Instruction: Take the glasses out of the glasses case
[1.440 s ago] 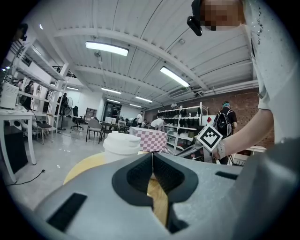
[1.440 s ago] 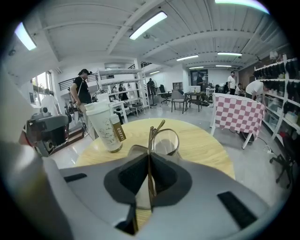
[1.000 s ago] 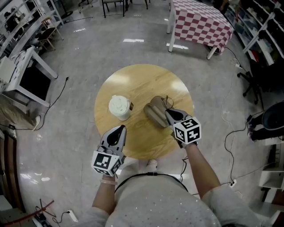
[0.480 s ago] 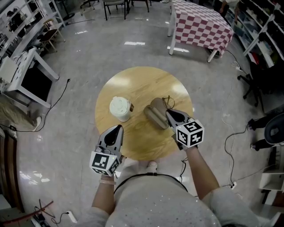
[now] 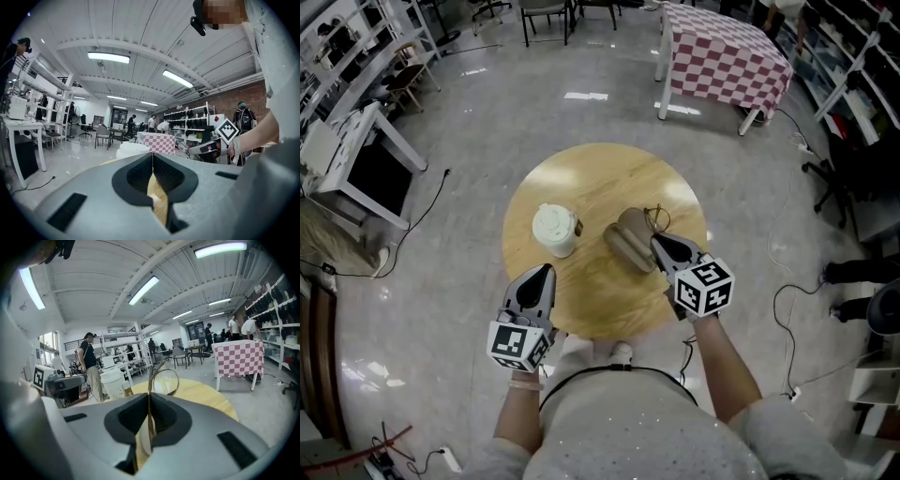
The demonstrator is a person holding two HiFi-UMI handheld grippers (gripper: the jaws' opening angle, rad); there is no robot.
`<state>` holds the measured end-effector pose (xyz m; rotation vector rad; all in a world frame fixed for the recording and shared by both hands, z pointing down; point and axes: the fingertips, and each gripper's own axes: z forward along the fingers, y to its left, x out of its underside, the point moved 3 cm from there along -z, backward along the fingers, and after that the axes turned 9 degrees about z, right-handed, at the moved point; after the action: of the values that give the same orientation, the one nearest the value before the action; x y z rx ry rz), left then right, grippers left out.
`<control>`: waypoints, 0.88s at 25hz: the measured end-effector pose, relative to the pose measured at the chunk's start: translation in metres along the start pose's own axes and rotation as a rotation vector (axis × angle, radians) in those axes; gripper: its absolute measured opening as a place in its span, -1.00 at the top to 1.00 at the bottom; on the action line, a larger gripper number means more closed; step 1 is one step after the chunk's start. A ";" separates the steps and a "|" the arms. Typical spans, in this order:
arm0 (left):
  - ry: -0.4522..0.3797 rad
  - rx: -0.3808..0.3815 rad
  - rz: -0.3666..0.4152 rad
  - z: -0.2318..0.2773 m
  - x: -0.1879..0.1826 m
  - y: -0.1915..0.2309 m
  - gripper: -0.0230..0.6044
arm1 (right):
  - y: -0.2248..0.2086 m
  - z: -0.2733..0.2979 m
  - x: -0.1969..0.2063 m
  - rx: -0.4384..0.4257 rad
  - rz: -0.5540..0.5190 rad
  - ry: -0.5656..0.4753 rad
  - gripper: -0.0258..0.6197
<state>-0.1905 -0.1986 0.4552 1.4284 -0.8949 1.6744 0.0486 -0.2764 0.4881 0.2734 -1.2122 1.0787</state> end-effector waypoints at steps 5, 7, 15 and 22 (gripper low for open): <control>-0.009 -0.026 0.008 -0.003 -0.005 0.003 0.91 | 0.002 -0.007 -0.007 -0.011 -0.005 -0.032 0.85; -0.013 -0.036 0.010 -0.003 -0.006 0.004 0.91 | 0.003 -0.008 -0.010 -0.015 -0.006 -0.045 0.85; -0.027 -0.069 0.014 -0.006 -0.011 0.010 0.91 | 0.004 -0.014 -0.020 -0.030 -0.015 -0.084 0.85; -0.040 -0.101 0.018 -0.009 -0.017 0.018 0.91 | 0.007 -0.020 -0.028 -0.039 -0.029 -0.118 0.85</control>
<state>-0.2091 -0.2007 0.4364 1.3934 -1.0028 1.5957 0.0568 -0.2742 0.4544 0.3272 -1.3298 1.0244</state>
